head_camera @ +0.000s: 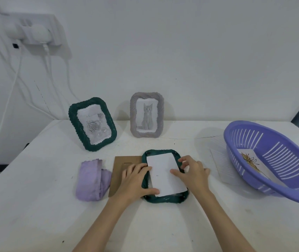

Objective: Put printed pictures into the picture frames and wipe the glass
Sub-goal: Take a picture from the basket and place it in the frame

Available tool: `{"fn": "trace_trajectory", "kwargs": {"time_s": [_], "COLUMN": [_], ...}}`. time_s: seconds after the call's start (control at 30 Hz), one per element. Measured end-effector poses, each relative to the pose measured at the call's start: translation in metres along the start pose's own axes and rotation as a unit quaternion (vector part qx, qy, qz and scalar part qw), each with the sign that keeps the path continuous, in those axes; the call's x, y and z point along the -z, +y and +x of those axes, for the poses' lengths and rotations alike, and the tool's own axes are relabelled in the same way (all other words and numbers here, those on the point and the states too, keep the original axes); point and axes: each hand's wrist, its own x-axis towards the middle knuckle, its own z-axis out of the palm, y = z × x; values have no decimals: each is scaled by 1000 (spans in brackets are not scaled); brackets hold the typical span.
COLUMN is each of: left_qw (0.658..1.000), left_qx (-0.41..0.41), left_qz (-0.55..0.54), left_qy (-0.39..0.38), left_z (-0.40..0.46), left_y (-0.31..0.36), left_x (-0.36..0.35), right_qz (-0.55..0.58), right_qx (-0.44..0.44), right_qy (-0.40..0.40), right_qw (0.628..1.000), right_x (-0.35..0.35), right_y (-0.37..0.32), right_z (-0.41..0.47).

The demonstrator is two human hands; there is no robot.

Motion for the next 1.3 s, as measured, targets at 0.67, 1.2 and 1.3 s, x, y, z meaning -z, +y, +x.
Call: {"fn": "trace_trajectory", "kwargs": {"time_s": [0.67,1.2,1.3], "left_qw": [908,850,860], "left_qx": [-8,-20,-12], "left_qz": [-411,-526,-511], "left_qy": [78,-4,-13], "left_z": [21,101,110], "left_y": [45,141,147], "left_x": [14,-29,-38], "right_qz": [293,-108,-92], "right_qx": [86,21,47], "right_qy": [-61,-68,-38], "right_qw": [950,992,994], "right_x": [37,164,168], "right_y": [7,89,92], "right_z": [17,21,23]}}
